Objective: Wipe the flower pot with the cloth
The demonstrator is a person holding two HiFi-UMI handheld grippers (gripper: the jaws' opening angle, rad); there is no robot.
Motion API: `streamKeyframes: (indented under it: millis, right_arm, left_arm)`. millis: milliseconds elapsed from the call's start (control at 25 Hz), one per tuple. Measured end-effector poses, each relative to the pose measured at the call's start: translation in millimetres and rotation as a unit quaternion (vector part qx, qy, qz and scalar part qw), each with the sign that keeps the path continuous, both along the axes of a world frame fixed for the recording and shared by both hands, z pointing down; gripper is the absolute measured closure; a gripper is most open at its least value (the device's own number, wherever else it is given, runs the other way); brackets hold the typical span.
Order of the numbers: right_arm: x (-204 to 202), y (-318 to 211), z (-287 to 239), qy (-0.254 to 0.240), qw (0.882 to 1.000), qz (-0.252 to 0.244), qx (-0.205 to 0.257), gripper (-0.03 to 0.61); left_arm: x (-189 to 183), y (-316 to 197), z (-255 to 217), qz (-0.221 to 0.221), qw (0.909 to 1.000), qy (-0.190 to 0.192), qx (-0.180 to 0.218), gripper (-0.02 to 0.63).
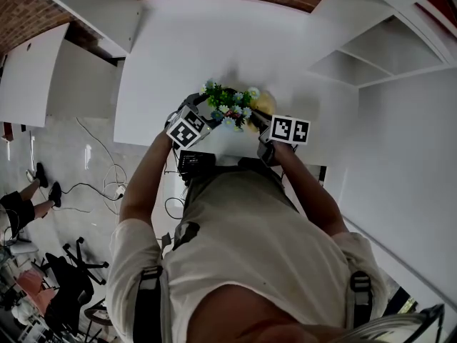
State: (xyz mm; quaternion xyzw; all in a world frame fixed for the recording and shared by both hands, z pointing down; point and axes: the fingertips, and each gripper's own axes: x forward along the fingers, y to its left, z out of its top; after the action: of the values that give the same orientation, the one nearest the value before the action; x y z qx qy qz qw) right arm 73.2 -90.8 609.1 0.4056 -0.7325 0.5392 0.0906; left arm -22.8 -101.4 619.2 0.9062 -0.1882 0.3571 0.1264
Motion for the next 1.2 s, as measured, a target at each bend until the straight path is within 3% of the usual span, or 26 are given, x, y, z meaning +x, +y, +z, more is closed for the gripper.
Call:
streamKeyframes:
  millis: [120, 280, 680, 960, 1080, 1200]
  right_arm:
    - [-3, 3, 3, -0.004, 1.000, -0.004, -0.002, 0.517]
    - [-4, 6, 8, -0.006, 1.000, -0.006, -0.010, 0.516]
    - [0, 9, 21, 0.022, 1.000, 0.011, -0.004, 0.517]
    - [-5, 4, 18, 0.024, 0.999, -0.028, 0.001, 0.517]
    - [-8, 0, 14, 0.012, 0.999, -0.036, 0.004, 0.517]
    - [-11, -2, 14, 0.009, 0.999, -0.044, 0.009, 0.517]
  left_arm:
    - [6, 2, 12, 0.014, 0.9998, -0.012, -0.007, 0.272]
    - [13, 0, 13, -0.007, 0.9999, 0.014, 0.002, 0.270]
    - [9, 28, 13, -0.139, 0.9898, 0.000, 0.030, 0.272]
    - [-6, 23, 11, -0.051, 0.9981, -0.030, 0.020, 0.270]
    - [-3, 17, 11, -0.052, 0.9983, -0.020, 0.018, 0.272]
    - [-3, 15, 12, -0.083, 0.9957, -0.014, 0.039, 0.272]
